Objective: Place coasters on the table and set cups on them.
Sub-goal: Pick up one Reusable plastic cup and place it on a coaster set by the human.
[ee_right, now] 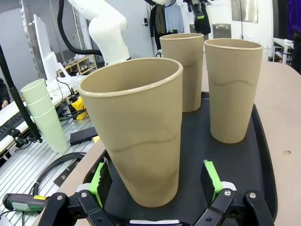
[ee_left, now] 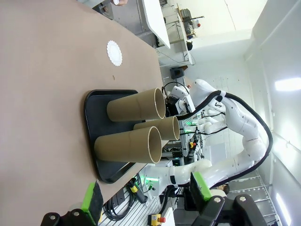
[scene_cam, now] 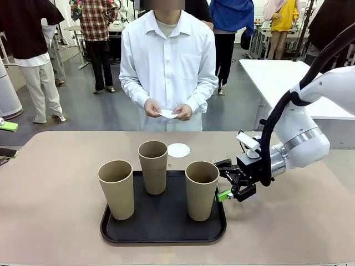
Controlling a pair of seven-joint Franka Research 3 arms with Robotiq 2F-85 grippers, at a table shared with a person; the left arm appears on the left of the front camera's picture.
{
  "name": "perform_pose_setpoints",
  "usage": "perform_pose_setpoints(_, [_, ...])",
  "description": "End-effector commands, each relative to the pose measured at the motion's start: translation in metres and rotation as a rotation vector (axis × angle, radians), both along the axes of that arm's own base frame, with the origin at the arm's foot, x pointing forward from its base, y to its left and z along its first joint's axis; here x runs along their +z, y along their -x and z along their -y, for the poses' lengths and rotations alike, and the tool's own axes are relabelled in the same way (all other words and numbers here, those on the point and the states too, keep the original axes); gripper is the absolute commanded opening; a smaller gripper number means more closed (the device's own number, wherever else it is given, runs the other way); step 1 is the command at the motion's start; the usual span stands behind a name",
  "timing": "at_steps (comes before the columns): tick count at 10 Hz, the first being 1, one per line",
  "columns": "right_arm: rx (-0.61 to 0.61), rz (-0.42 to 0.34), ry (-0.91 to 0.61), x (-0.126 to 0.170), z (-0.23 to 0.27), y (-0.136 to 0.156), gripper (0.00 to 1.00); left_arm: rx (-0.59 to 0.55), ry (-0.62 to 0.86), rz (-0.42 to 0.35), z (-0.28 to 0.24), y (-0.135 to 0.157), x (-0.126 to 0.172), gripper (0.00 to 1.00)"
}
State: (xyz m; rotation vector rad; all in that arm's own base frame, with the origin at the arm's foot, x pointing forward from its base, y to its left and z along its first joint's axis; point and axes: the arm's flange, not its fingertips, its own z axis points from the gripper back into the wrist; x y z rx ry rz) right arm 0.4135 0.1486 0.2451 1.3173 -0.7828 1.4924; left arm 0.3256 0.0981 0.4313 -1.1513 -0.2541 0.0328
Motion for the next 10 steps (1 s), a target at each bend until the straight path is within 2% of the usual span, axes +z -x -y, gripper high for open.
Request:
perform_pose_setpoints(1, [-0.014,0.021,-0.005,-0.008,-0.015,-0.004,1.00,0.005,0.018,0.021,-0.001,-0.001,0.001,1.00])
perform_pose_setpoints(10, [0.087,-0.006,0.024,-0.016,-0.039,0.009,1.00,0.005,0.018,0.021,-0.001,-0.001,0.001,1.00])
